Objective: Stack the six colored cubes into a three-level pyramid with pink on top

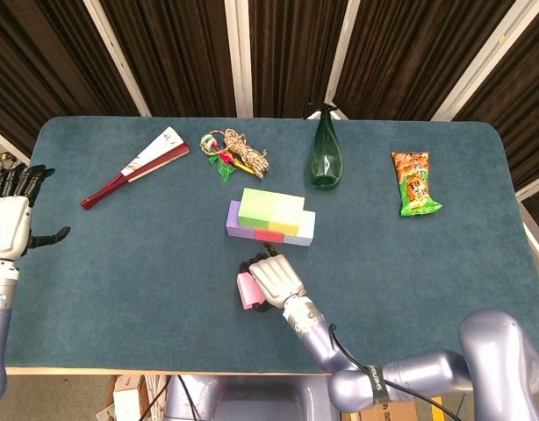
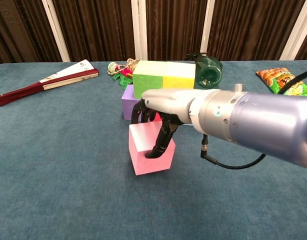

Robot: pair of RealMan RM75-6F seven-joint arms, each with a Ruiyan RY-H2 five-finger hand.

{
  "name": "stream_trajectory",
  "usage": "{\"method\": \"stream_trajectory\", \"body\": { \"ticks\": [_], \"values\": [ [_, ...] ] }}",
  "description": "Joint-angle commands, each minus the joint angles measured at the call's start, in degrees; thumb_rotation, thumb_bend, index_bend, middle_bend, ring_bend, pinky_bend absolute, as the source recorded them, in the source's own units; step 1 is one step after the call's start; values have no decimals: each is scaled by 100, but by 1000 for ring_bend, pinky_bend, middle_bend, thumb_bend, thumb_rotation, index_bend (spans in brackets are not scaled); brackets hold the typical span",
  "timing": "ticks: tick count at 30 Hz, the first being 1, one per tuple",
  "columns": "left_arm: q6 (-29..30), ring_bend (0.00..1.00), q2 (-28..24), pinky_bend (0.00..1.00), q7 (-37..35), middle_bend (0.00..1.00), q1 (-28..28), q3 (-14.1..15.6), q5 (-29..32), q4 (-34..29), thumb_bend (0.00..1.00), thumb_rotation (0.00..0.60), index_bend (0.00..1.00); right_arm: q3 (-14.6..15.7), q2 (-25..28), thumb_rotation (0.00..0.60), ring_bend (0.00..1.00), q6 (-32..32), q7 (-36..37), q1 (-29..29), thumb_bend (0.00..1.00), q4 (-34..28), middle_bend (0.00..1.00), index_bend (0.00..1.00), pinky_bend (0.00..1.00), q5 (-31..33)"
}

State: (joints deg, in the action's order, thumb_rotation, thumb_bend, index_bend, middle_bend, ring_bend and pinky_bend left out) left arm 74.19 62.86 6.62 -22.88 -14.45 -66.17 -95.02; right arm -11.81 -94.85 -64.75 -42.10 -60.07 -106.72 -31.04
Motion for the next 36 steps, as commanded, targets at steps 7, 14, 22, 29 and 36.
{"method": "stream_trajectory", "body": {
  "ticks": [7,14,22,29,36],
  "values": [
    [-2,0,-88,0,-76,89,20,5,-110,-64,204,600,159,-19,974,600,230,-553,-262,211,249,-865,406,473,11,280],
    [52,0,-136,0,-36,89,38,-20,-108,-177,203,600,157,-30,2027,600,229,-467,169,609,249,-1298,406,478,11,337],
    [-1,0,-113,0,49,89,12,-22,-32,-214,203,600,157,-14,2649,600,229,-397,329,754,249,-1345,406,480,11,402],
    [-37,0,-121,0,115,89,-37,-45,-25,-220,203,600,156,-374,2750,600,230,-379,367,532,250,-1168,406,480,11,796],
    [-77,0,-203,0,278,89,-57,-14,-25,-251,204,600,154,-929,2812,600,230,-402,-512,-374,249,-511,407,480,11,2249]
  ]
}}
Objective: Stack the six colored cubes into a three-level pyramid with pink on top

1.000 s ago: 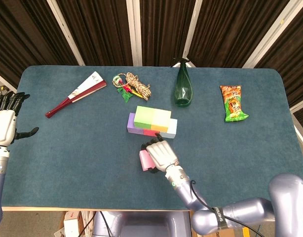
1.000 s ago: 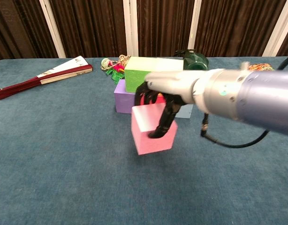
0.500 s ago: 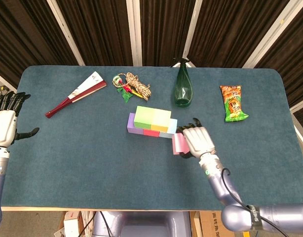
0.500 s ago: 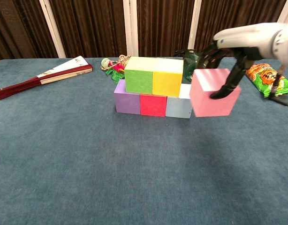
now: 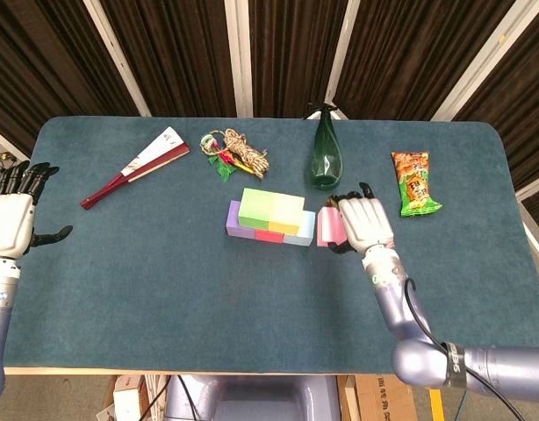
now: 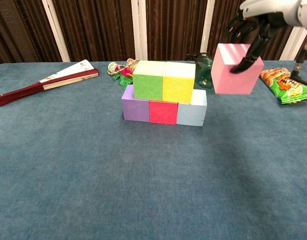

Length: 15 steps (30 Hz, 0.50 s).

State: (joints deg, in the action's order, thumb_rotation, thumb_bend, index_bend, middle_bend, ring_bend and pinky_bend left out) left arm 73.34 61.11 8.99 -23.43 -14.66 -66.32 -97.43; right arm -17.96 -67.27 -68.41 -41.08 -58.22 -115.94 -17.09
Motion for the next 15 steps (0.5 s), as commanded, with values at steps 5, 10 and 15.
{"method": "stream_trajectory", "body": {
  "ticks": [5,10,15],
  "values": [
    [98,0,-99,0,65,89,15,-30,-33,-24,204,600,153,-472,50,600,230,-436,-1881,-1392,250,1042,407,486,11,2220],
    [113,0,-144,0,94,89,21,-29,-45,-50,203,600,152,-700,-109,600,230,-782,-2600,-1904,249,1539,406,491,11,2953],
    [50,0,-149,0,94,77,-28,-38,-56,23,202,600,131,-1151,-128,600,230,-703,-2733,-2123,250,1588,406,491,11,3344]
  ]
}}
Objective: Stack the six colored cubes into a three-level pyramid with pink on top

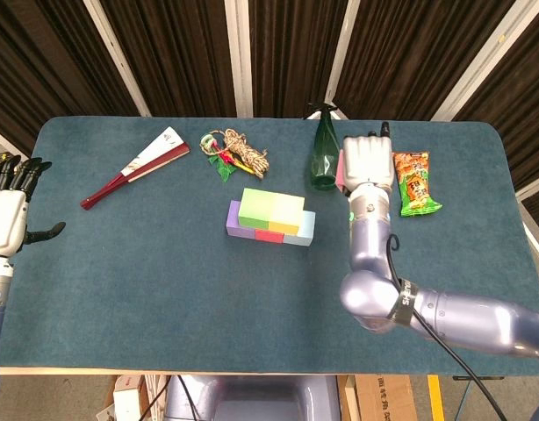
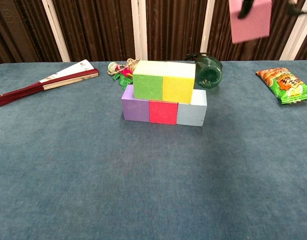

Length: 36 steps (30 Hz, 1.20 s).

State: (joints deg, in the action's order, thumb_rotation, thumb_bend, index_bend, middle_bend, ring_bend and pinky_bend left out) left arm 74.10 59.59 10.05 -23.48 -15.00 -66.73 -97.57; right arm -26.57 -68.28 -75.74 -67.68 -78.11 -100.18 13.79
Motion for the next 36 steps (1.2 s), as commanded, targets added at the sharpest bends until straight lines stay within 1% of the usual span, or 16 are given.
{"method": "stream_trajectory", "body": {
  "ticks": [1,4,8,12,17,21,27,31,36],
  "values": [
    [-41,0,6,0,-24,68,-34,-7,-20,58,202,600,121,-379,-23,600,230,78,-49,-153,249,-4,406,491,11,310],
    [-78,0,30,0,-142,55,-84,-60,-31,138,202,600,113,-695,-17,600,229,275,43,-210,249,-96,406,491,11,590],
    [-308,0,-16,0,-114,46,-188,-39,-17,220,202,600,113,-917,-72,600,230,526,48,-265,250,-173,406,491,11,1063],
    [-573,0,-92,0,74,45,-226,65,165,149,202,600,113,-1081,-190,600,230,741,242,-286,250,-125,406,491,11,1269],
    [-537,0,-37,0,-22,45,-195,40,300,145,203,600,114,-1084,-402,600,230,636,377,-442,249,74,406,491,11,1231],
    [-503,0,-47,0,-84,45,-164,88,195,132,202,600,114,-1087,-575,600,230,536,367,-584,250,313,406,491,11,1283],
    [-329,0,-120,0,-168,45,-53,134,50,19,202,600,113,-1094,-797,600,230,652,283,-674,249,685,406,491,11,1362],
    [-221,0,-169,0,-165,45,22,156,23,-40,202,600,114,-1064,-873,600,230,759,300,-642,250,724,406,491,11,1246],
    [-213,0,-164,0,-157,45,54,197,16,-68,202,600,114,-947,-999,600,230,822,399,-594,250,773,406,498,11,956]
  ]
}}
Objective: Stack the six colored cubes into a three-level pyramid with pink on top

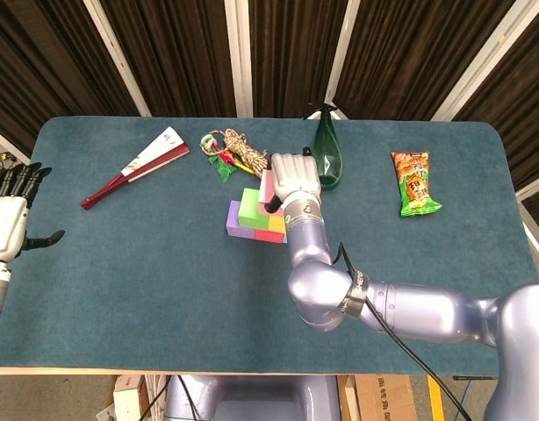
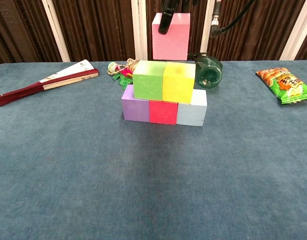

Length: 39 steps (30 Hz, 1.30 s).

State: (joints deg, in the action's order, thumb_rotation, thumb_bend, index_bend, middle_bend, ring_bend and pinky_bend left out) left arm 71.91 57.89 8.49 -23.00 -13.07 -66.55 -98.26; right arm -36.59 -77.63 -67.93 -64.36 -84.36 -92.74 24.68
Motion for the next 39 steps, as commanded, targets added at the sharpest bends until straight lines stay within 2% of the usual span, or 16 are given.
{"method": "stream_trajectory", "body": {
  "ticks": [1,9,22,39],
  "values": [
    [11,0,17,0,-9,45,9,4,1,8,202,600,114,65,-90,600,230,66,127,54,250,39,406,500,11,-206],
    [-22,0,72,0,-3,45,5,23,31,82,203,600,115,139,-201,600,230,242,302,131,250,74,406,500,12,-459],
    [15,0,83,0,-23,45,38,23,37,167,202,600,115,234,-396,600,230,374,202,50,250,392,405,500,11,-397],
    [-3,0,136,0,-12,45,34,27,38,246,202,600,115,240,-505,600,230,422,254,43,250,484,405,500,11,-461]
  ]
}}
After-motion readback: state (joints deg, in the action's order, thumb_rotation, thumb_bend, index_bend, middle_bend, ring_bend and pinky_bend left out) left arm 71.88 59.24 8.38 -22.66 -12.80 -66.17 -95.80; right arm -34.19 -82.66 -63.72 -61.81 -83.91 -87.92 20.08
